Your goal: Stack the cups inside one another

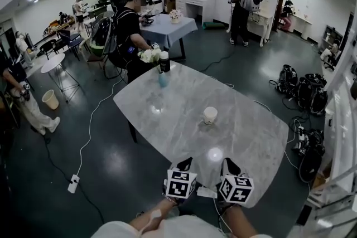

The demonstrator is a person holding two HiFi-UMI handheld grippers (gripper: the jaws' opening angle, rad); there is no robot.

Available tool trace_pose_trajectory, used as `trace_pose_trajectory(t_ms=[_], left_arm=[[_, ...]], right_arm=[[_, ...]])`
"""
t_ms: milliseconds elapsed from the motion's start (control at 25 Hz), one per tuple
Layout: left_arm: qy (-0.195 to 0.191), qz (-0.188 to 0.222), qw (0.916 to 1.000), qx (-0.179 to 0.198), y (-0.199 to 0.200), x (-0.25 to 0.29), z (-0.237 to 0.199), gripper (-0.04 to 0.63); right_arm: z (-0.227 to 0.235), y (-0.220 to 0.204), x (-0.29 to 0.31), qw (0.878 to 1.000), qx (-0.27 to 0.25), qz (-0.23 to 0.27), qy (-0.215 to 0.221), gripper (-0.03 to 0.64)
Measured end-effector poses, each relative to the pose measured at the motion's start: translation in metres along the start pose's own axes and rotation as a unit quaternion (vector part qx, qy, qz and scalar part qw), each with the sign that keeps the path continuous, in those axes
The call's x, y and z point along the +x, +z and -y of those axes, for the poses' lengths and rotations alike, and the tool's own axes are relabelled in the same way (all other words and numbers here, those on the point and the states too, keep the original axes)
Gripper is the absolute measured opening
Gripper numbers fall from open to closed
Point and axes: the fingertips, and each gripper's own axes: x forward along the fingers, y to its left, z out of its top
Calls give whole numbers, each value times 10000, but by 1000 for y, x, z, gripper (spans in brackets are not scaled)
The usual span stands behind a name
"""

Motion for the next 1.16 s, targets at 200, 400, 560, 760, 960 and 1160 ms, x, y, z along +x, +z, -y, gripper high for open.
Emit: trace_pose_trajectory(t_ms=[200,400,560,760,960,1160], left_arm=[[49,27,10000,-39,1,-2,-3,-5],[8,21,10000,-29,2,3,-4,-5],[-11,-17,10000,0,0,5,-6,-5],[24,-44,10000,-6,1,10,-16,-5],[51,-52,10000,-16,3,13,-24,-5],[45,-59,10000,-17,8,12,-34,-5]], right_arm=[[-5,-1,-1,9999,-116,-34,97,9],[-6,-1,3,9998,-171,-76,40,8],[-4,-2,7,9998,-156,-104,0,8],[-8,-3,18,9997,-164,-167,26,8],[-15,-4,27,9996,-162,-211,82,8],[-24,-1,34,9995,-191,-254,85,8]])
